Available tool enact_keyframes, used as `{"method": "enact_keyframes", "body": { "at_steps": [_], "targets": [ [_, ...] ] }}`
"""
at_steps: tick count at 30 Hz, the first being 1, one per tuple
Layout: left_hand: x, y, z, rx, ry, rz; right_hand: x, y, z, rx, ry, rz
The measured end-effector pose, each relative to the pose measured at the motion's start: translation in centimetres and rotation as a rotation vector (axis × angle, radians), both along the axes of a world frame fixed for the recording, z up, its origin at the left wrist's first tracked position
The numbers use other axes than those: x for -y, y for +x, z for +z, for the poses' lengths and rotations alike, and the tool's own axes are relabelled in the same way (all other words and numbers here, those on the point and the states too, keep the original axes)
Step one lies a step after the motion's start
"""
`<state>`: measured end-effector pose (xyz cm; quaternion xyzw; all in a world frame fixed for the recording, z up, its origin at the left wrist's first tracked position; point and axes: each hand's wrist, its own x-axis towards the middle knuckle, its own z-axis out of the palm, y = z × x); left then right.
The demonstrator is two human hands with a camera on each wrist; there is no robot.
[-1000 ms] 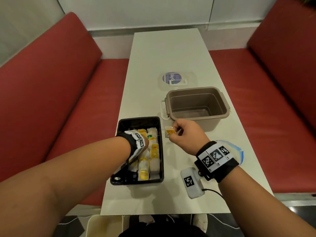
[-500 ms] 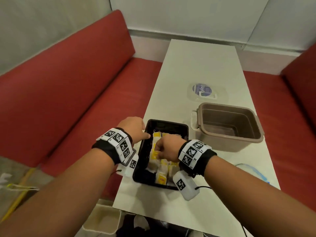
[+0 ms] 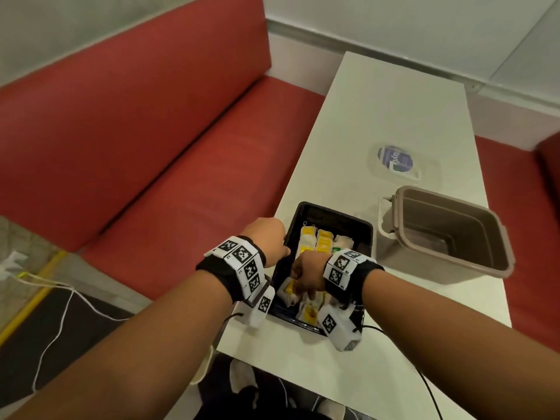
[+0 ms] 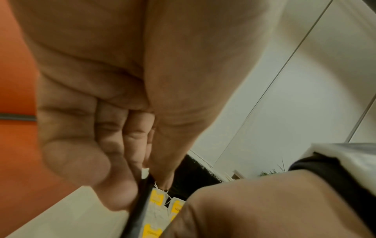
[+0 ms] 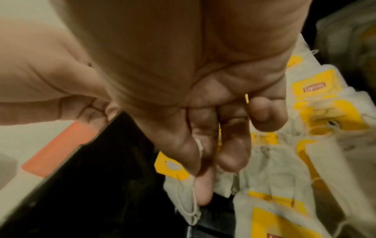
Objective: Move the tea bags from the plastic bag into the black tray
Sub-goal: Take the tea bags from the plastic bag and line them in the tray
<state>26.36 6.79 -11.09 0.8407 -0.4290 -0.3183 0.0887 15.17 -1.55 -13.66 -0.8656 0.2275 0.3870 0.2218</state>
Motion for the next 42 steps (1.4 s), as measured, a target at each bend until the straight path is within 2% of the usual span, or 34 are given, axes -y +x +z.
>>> {"method": "enact_keyframes", "body": {
  "at_steps": [4,9,15,17,19,21,23,26,30,34,38,42],
  "targets": [
    [0.2,-0.1,0.1,-0.018,0.011,0.008,0.3,0.9,-0.7,-0.090,-0.091,0.066],
    [0.4,-0.3,0.5,0.017,0.039,-0.019,1.1,1.0,-1.1,-0.104,-0.203,0.174],
    [0.5,-0.7,1.0,0.019,0.064,0.012,1.8,0.7,0.3,-0.036,-0.206,0.028],
    [0.6,-0.9,1.3,0.048,0.075,-0.003,2.8,-0.1,2.3,0.051,-0.151,-0.036],
    [0.9,-1.3,2.0,0.149,0.072,-0.033,4.2,-1.9,4.5,0.214,-0.104,-0.174],
    [1.6,-1.7,3.0,0.259,0.014,-0.044,5.5,-4.5,6.3,0.393,-0.078,-0.315],
    [2.8,-2.8,4.2,0.280,-0.090,-0.038,6.7,-7.8,7.6,0.523,-0.085,-0.398],
    [5.2,-6.2,5.9,0.183,-0.239,-0.094,8.2,-13.4,8.6,0.632,-0.069,-0.515],
    [8.2,-13.4,6.9,0.048,-0.323,-0.239,9.9,-21.2,8.1,0.591,-0.086,-0.622],
    [11.0,-21.0,5.5,0.020,-0.254,-0.440,11.3,-27.9,6.3,0.505,-0.129,-0.717],
    [13.1,-27.8,1.7,0.014,-0.144,-0.550,11.9,-32.6,3.6,0.419,-0.178,-0.788],
    [14.2,-32.8,-2.5,0.056,-0.012,-0.618,11.9,-35.3,-0.2,0.282,-0.255,-0.743]
  ]
}}
